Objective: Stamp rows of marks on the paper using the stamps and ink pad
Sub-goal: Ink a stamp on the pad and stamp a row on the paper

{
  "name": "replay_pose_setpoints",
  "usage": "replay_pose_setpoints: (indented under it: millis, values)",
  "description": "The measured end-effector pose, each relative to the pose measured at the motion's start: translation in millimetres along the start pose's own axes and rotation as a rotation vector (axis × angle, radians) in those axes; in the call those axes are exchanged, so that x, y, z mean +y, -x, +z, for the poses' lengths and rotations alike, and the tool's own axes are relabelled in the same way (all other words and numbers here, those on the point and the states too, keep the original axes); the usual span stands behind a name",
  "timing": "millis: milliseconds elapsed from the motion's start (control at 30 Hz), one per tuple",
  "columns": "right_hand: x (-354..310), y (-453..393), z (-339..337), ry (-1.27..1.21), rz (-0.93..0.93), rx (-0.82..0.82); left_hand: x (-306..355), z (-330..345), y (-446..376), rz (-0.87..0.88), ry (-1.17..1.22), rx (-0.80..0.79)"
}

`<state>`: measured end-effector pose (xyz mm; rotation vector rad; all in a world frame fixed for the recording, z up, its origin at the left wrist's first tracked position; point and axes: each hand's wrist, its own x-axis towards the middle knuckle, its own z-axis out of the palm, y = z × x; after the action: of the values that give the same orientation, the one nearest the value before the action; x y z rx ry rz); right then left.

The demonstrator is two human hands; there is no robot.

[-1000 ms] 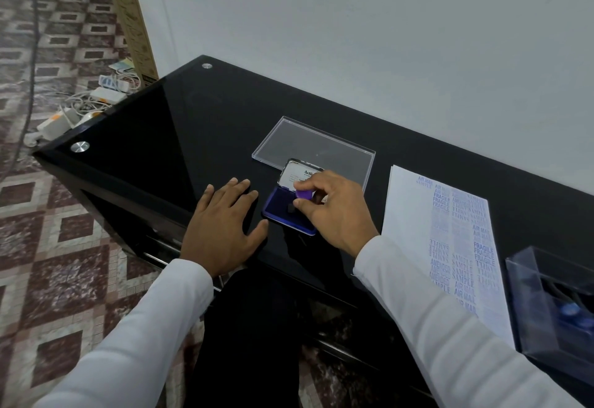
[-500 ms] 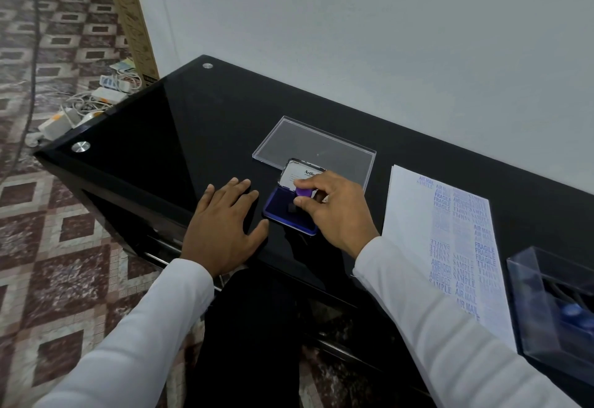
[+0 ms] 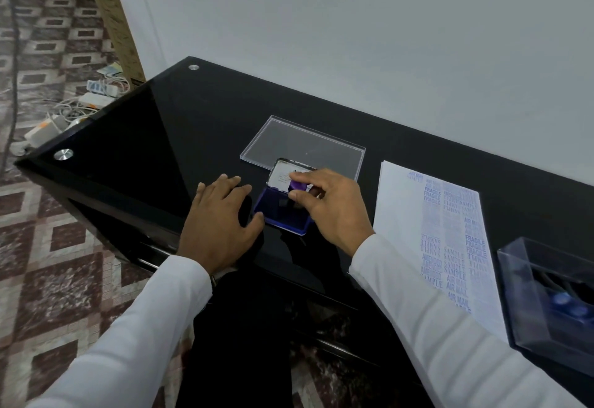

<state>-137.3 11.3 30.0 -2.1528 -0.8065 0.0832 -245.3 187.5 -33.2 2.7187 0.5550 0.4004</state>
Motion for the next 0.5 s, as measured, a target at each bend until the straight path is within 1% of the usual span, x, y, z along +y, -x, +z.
replay_pose_setpoints:
  millis: [100,233,500]
  values:
    - [10.1,0.3,-16.6,-0.029,0.014,0.086,20.0,-1.3,-10.5,0.044,0.039,0.024]
    - [32.6,1.3,-49.3,-0.080,0.069,0.199,55.2,4.4,-27.4,0.112,0.083,0.007]
    - [81.4,11.1,-104.8,-0.016,0.202,0.286,134.8,33.7,-53.9,0.242,0.178,-0.054]
